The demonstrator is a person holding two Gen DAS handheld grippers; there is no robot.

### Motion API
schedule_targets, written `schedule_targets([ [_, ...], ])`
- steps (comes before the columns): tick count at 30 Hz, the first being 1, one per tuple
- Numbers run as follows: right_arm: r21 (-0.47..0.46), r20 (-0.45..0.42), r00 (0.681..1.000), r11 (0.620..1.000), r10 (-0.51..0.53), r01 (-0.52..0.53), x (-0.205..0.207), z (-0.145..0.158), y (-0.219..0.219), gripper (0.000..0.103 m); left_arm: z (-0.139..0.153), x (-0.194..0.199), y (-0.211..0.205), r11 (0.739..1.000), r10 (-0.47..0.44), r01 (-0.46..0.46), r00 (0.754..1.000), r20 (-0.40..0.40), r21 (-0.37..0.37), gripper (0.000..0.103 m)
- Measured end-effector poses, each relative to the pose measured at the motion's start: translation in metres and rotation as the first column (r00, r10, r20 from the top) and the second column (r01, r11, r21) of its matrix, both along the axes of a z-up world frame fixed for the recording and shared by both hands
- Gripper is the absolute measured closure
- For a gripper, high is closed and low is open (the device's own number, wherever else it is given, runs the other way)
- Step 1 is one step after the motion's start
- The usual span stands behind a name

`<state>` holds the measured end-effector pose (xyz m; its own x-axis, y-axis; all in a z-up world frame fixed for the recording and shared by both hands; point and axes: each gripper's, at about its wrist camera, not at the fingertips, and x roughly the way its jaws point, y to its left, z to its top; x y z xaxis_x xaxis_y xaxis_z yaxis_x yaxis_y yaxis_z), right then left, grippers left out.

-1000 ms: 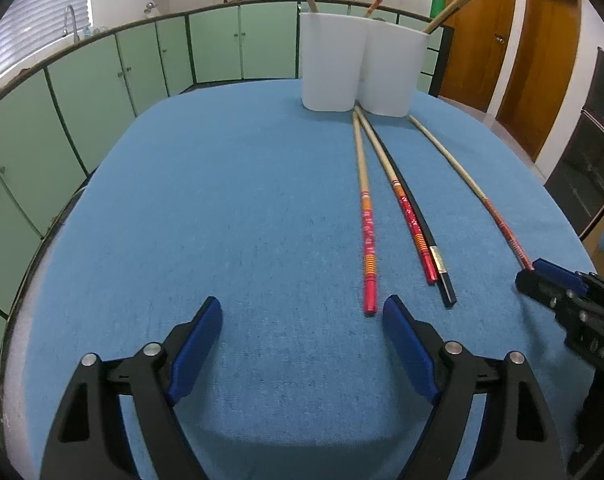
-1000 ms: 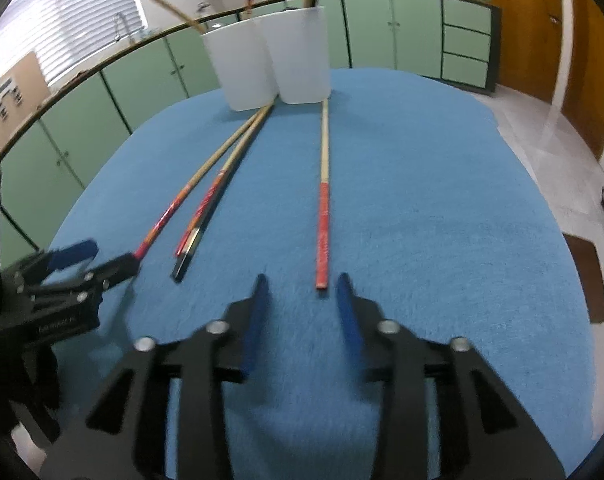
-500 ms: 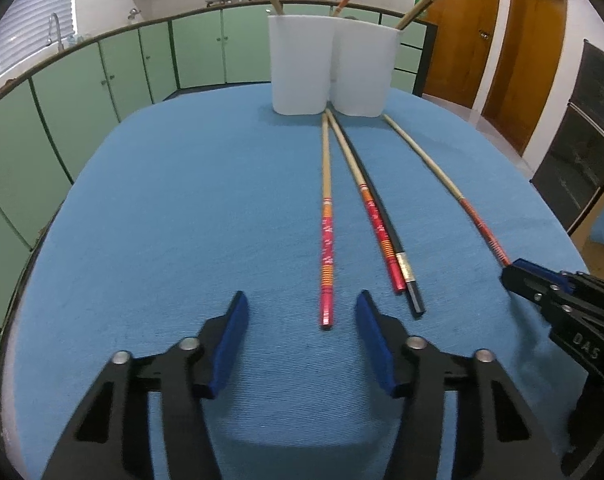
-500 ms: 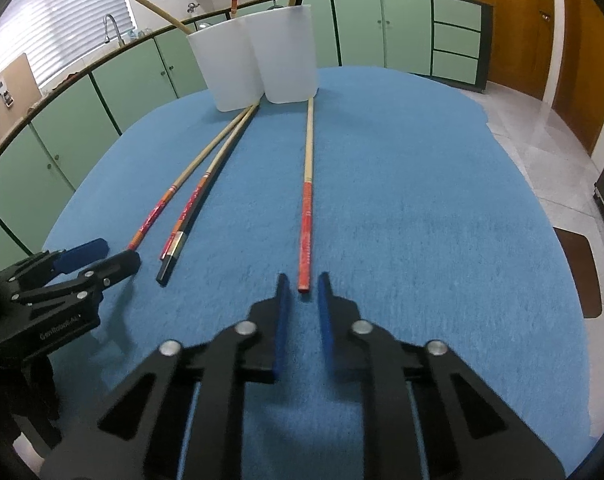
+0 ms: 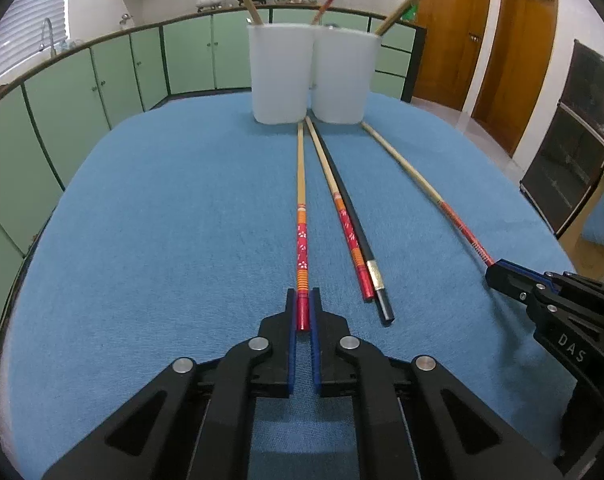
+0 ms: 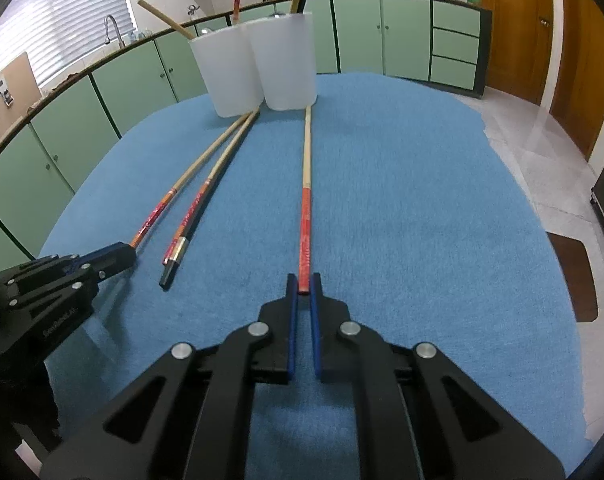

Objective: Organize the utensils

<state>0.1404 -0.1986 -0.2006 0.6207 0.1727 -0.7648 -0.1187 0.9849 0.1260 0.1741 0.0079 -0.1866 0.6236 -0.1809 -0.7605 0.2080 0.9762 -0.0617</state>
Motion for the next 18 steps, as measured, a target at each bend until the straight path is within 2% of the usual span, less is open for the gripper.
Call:
schedule_targets([
  [4,-0.001,0.028,1.000,1.000,0.007,-0.007,-0.003,0.016,-0.003,0.098,0.022,-0.007,0.001,1.000,-0.007,0.006,0.999,0.051,0.012,0.097],
  [8,0.005,0.065,0.998,1.000,0.009,-0.009,-0.005,0.037,-0.006,0.098,0.049,-0.013,0.006,1.000,-0.004,0.005,0.994,0.105,-0.008,0.097],
  [13,0.002,0.136,0.991,1.000,0.013,-0.013,-0.007,0.073,-0.011,0.098,0.086,-0.018,0.011,1.000,-0.004,0.009,0.984,0.180,-0.023,0.097],
  [18,-0.003,0.192,0.981,1.000,0.022,-0.022,-0.007,0.104,-0.014,0.098,0.109,-0.019,0.009,0.999,-0.032,0.033,0.980,0.197,-0.005,0.097],
])
